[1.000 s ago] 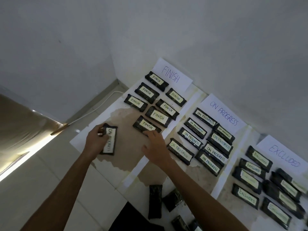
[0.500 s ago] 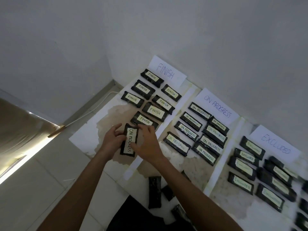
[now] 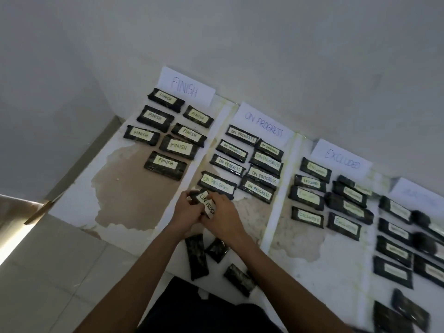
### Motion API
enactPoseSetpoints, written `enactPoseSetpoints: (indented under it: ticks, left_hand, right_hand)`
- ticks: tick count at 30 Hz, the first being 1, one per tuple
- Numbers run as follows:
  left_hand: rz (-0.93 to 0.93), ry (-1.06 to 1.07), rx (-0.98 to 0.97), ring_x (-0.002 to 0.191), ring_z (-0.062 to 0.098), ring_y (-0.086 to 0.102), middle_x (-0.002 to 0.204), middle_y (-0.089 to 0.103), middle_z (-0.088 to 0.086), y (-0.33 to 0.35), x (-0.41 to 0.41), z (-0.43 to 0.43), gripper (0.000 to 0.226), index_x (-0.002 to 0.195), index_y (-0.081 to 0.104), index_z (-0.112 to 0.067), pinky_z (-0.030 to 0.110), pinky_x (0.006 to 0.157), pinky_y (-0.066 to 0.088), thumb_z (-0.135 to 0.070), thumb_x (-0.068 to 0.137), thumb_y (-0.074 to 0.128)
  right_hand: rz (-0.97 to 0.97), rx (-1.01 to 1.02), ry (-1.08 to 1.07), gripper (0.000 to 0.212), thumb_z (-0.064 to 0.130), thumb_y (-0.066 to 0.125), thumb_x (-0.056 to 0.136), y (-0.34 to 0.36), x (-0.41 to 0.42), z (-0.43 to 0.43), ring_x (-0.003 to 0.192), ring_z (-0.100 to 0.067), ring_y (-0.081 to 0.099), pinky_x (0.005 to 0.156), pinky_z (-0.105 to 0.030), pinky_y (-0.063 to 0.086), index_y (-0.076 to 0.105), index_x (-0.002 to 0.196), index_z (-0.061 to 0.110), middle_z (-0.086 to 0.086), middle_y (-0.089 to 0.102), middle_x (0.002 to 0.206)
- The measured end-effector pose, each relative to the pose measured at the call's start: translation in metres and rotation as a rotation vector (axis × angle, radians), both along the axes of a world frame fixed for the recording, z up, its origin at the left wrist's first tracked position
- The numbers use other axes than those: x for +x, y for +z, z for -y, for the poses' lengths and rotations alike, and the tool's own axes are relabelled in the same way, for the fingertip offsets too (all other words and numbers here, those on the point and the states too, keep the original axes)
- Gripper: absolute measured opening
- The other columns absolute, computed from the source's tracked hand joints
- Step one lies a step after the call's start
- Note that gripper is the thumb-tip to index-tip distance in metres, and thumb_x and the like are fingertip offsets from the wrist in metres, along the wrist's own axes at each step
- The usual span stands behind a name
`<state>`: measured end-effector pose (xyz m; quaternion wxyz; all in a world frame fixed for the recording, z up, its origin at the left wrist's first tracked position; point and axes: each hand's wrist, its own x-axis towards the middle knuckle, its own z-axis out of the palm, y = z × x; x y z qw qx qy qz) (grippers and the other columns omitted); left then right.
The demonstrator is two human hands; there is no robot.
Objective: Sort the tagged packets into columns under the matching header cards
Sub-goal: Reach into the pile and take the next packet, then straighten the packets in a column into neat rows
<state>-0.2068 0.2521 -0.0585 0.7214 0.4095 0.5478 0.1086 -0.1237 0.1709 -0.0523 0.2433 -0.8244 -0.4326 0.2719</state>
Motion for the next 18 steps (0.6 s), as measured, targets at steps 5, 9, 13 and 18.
enactPoseSetpoints:
  ticks: [5,9,13,18]
  left_hand:
    - [-0.008,-0.115,0.055,0.089,0.017,0.060,0.104,0.059,0.003,-0.004,0.033,0.022,0.038,0.115,0.048,-0.017,0.035,0.074,0.054,-0.003,0.082,0.061]
    - [-0.153,-0.319,0.261,0.082,0.013,0.053,0.105,0.052,0.003,-0.013,0.039,0.028,0.036,0.116,0.050,-0.017,0.023,0.062,0.041,-0.006,0.083,0.058]
    - [-0.234,-0.579,0.508,0.098,0.021,0.052,0.106,0.049,0.005,-0.028,0.027,0.042,0.037,0.116,0.051,-0.015,0.029,0.079,0.043,-0.011,0.080,0.061]
    - [-0.564,-1.063,0.974,0.106,0.029,0.047,0.118,0.044,0.011,-0.045,0.021,0.077,0.064,0.130,0.038,-0.016,0.039,0.086,0.041,-0.041,0.076,0.062]
  right_hand:
    - [0.168,-0.118,0.025,0.057,0.023,0.071,0.073,-0.010,0.047,0.031,0.109,-0.029,0.049,0.087,-0.036,0.044,0.049,0.125,0.012,-0.012,0.054,0.122]
    - [0.264,-0.190,0.016,0.052,0.019,0.070,0.075,-0.025,0.079,0.052,0.108,-0.034,0.050,0.085,-0.040,0.047,0.051,0.123,0.010,-0.014,0.055,0.120]
    - [0.310,-0.229,0.062,0.048,0.006,0.068,0.073,-0.034,0.091,0.059,0.107,-0.035,0.051,0.084,-0.041,0.047,0.054,0.119,0.005,-0.016,0.056,0.120]
    - [0.324,-0.214,0.108,0.051,0.004,0.069,0.071,-0.041,0.092,0.064,0.104,-0.037,0.052,0.085,-0.042,0.046,0.055,0.120,0.002,-0.018,0.056,0.119]
